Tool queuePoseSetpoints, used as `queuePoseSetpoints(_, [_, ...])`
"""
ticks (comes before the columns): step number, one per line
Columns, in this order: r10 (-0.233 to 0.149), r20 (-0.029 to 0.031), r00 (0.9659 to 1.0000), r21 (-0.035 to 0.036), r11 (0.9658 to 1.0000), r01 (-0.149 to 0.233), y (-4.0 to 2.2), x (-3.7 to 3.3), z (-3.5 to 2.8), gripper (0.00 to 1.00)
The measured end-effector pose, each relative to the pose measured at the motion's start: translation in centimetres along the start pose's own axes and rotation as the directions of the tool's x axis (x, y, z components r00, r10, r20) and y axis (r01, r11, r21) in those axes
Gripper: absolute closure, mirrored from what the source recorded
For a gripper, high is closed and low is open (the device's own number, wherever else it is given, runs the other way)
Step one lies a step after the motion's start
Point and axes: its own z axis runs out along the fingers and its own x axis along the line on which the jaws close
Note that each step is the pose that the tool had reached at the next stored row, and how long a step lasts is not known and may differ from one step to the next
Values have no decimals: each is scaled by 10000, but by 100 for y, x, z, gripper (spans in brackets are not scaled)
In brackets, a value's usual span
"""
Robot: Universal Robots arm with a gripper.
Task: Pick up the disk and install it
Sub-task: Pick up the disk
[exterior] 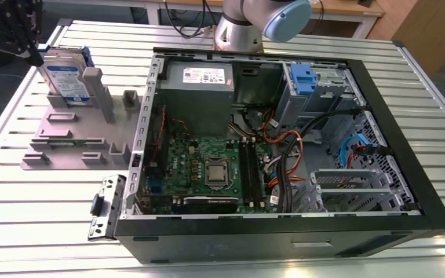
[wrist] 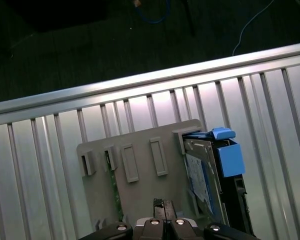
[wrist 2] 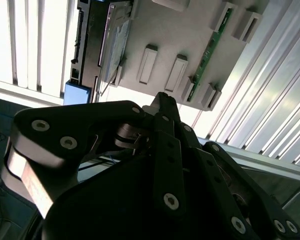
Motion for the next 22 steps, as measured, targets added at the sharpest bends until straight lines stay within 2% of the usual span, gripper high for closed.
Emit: queuePoseSetpoints(22, [-429, -17, 9991, -11, 9991, 429, 0, 0, 0, 90])
